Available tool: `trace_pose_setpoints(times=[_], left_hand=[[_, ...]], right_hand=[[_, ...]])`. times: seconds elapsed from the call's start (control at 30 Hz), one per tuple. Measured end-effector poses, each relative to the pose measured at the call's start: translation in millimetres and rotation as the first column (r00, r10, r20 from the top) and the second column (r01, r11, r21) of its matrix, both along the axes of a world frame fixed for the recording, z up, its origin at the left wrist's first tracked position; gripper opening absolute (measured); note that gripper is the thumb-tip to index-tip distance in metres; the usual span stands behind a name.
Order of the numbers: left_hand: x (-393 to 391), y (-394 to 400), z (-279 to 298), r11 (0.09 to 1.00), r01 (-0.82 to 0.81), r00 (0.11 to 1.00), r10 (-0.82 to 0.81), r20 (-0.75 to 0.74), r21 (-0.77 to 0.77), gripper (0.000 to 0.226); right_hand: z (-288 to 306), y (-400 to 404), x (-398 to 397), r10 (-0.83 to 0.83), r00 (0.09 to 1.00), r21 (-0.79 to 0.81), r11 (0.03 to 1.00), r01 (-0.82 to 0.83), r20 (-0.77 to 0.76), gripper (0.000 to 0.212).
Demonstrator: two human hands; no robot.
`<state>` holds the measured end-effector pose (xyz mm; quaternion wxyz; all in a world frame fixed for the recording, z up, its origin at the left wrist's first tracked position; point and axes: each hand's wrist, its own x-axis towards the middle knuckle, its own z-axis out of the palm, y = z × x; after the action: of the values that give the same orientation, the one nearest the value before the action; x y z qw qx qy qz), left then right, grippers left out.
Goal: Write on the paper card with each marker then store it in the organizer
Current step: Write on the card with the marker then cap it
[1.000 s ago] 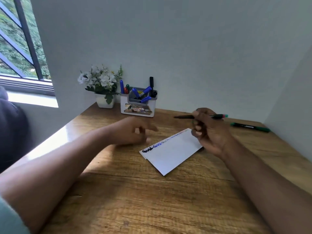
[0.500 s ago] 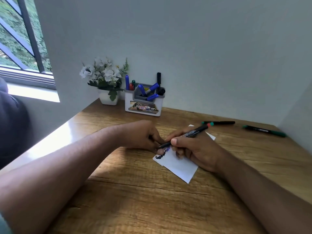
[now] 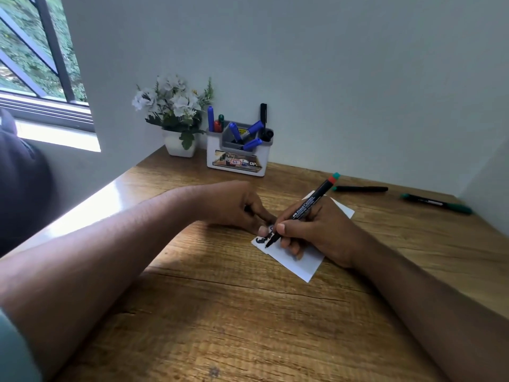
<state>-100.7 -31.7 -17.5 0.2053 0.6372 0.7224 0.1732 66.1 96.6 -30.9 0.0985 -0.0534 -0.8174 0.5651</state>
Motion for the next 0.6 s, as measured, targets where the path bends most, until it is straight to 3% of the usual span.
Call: trace_pose_setpoints(times=[0.6], left_hand=[[-2.7,1.6,-2.3,1.000,-0.020,1.000,0.020,0.003,-0.011,0.034]], right_hand=[[-0.8,2.8,-1.2,0.011,1.000,0.033,0.999,-0.011,-0.001,0.010]])
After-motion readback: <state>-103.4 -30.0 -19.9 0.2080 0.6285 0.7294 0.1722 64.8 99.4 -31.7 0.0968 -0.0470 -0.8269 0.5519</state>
